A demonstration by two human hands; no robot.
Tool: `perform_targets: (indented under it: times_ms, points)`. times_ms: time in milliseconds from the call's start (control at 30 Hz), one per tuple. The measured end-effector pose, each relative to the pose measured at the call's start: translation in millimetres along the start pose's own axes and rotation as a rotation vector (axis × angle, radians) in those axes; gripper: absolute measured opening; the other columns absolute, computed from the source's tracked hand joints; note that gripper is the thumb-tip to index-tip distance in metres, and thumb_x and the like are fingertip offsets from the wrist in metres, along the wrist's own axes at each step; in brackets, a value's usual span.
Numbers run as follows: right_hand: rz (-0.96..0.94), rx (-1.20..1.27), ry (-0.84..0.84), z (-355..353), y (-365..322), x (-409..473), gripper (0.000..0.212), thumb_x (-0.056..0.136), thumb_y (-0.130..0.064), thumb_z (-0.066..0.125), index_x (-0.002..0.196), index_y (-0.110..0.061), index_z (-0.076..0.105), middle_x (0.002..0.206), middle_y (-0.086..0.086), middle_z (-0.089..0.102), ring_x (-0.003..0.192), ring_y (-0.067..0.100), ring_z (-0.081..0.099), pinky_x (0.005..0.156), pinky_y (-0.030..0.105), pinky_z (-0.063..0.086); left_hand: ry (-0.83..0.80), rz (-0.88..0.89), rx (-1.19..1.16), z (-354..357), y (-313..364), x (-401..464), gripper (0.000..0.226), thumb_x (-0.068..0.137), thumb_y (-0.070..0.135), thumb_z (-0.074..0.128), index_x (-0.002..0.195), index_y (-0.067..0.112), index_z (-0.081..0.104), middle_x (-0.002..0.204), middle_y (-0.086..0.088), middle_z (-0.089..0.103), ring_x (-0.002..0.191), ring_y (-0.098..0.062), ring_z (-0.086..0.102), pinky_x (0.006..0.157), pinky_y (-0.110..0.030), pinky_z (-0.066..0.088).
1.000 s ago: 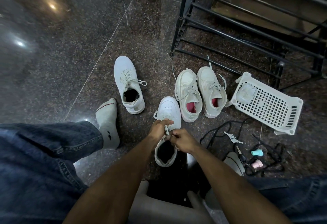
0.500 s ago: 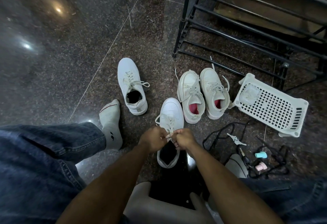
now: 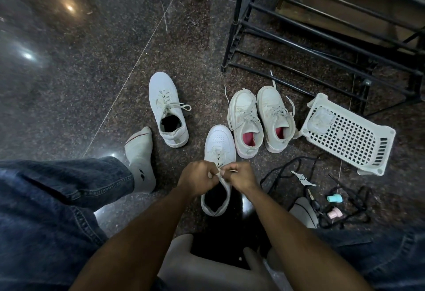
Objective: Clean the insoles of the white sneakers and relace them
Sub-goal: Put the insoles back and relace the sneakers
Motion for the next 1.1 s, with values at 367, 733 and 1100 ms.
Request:
perform_targets:
  times_ms: [367,733,1100]
  points:
    - [-0.249,-0.451,-0.008,6,-10,-9,0.019,0.080,-0.021,0.062,0.091,-0.036,0.067,0.076,-0.006,0.065,0.076,0.018,0.061,0.066,0.032,0.048,0.026,0.019,0.056,0,2,4,0.014,0.082,0.032,0.065,0.089,0.021,0.072,0.100,0.007,0.065,0.095,-0.015,0.060,0.068,-0.026,0.037]
    - [0.005,-0.084,-0.180,5,-9,-5,0.020,0.086,0.000,0.065,0.073,-0.016,0.069,0.063,-0.015,0.059,0.062,0.002,0.051,0.063,0.023,0.045,0.037,-0.006,0.105,1,3,3,0.018,0.085,0.026,0.061,0.100,0.025,0.071,0.097,0.002,0.072,0.092,-0.021,0.063,0.066,-0.026,0.034]
    - [0.271,0.175,-0.221,7,4,-9,0.023,0.090,0.003,0.051,0.083,-0.015,0.062,0.072,-0.001,0.054,0.062,0.007,0.047,0.060,0.023,0.044,-0.052,-0.037,-0.016,6,-8,5,0.016,0.086,0.019,0.064,0.097,0.026,0.074,0.101,0.007,0.067,0.096,-0.015,0.061,0.077,-0.032,0.050]
Point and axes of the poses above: each hand's wrist, its own x-axis towards the middle knuckle, its own z-axis out of the palm, y = z × x, the point moved 4 cm from there along x, towards the middle knuckle
